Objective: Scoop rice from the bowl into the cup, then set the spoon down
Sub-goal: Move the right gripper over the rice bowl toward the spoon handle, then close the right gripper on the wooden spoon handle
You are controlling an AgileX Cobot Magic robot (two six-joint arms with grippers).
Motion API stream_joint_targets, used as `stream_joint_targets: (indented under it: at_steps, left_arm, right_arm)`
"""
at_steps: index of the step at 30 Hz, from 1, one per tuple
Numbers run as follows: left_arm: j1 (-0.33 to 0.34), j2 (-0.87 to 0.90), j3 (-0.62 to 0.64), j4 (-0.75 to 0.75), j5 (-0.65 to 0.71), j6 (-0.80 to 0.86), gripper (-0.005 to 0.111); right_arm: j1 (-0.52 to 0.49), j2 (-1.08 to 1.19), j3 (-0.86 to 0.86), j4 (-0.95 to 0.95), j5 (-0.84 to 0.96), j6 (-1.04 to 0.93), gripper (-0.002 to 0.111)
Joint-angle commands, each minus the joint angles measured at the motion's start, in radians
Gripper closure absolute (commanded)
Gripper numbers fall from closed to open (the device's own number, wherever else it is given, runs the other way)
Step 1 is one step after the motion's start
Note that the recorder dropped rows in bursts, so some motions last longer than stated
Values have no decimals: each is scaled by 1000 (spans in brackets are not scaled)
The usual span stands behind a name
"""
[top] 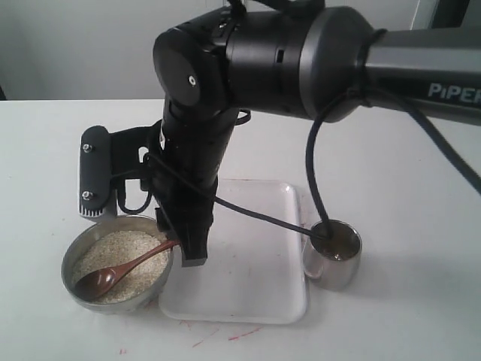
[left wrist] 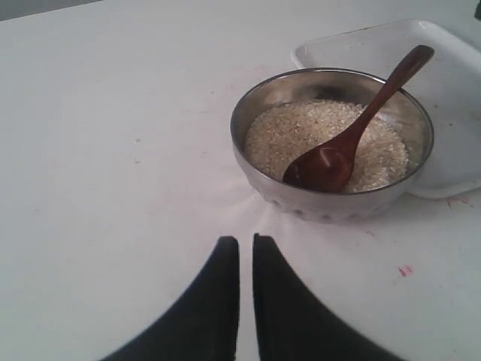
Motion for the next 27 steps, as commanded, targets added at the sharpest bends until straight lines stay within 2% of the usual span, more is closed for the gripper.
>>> stream_joint_targets:
  at_steps: [1,6,11,27]
  left_arm:
    - [-7,1,-7,-11,3,-2,92]
    - [-7,1,-7,-11,3,-2,92]
    - [-7,1,-7,-11,3,-2,92]
    - [-7,1,-7,-11,3,-2,92]
  right_arm:
    - [-1,30,-8,0,-28,-92,56]
    - [-1,69,-8,-10,-43,-97,56]
    - [-1,97,-8,-103,-39,-95,56]
    - [-1,166,-8,-135,-110,-95,56]
